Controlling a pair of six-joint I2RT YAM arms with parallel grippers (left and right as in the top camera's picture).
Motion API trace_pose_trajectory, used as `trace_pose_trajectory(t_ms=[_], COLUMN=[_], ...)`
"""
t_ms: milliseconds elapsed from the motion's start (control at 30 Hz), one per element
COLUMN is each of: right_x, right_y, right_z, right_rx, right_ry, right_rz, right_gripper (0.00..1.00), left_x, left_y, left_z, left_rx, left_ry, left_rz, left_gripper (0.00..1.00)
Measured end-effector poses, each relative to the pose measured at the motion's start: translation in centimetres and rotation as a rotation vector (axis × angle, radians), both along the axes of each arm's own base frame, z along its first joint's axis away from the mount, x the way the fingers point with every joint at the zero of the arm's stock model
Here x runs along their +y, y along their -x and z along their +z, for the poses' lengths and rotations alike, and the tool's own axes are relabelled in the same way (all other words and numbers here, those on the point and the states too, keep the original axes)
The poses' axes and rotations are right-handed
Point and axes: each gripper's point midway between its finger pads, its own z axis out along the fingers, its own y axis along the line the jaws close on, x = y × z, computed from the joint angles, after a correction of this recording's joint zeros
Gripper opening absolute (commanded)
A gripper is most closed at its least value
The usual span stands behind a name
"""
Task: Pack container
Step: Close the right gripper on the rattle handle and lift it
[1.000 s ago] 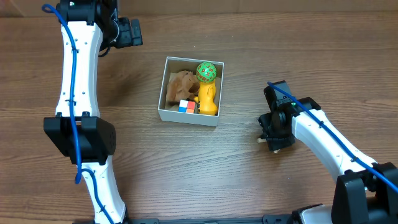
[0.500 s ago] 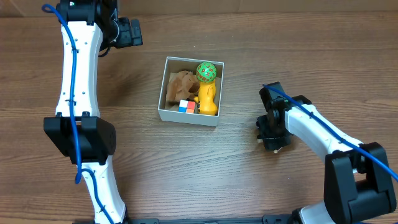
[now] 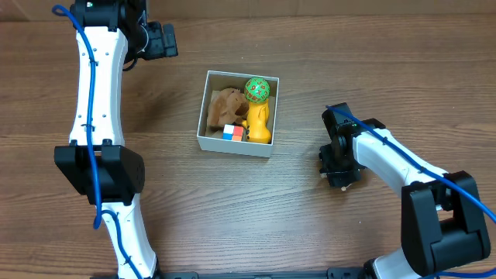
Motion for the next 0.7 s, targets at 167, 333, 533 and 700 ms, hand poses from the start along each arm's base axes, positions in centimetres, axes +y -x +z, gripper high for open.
trace_pose_trajectory(t_ms=[167, 333, 533, 700], right_x=[0.04, 0.08, 0.07, 0.0], right_y=[-0.12, -0.27, -0.28, -0.3], right_z=[-0.53, -0.55, -0.55, -0.5], right_rx=[0.007, 0.002, 0.003, 0.004], right_ry=[0.001, 0.0, -0.001, 0.003], right_rz=[0.0, 0.002, 0.072, 0.117], right_gripper=[0.37, 0.32, 0.19, 0.11], left_x=[0.0, 0.0, 0.0, 0.0], left_y=[0.0, 0.01, 0.0, 0.0], left_z=[0.0, 0.0, 0.0, 0.0], left_rx=[0.0, 0.0, 0.0, 0.0], left_ry=[0.0, 0.0, 0.0, 0.0], left_rz=[0.0, 0.0, 0.0, 0.0], left_gripper=[1.0, 1.0, 1.0, 1.0])
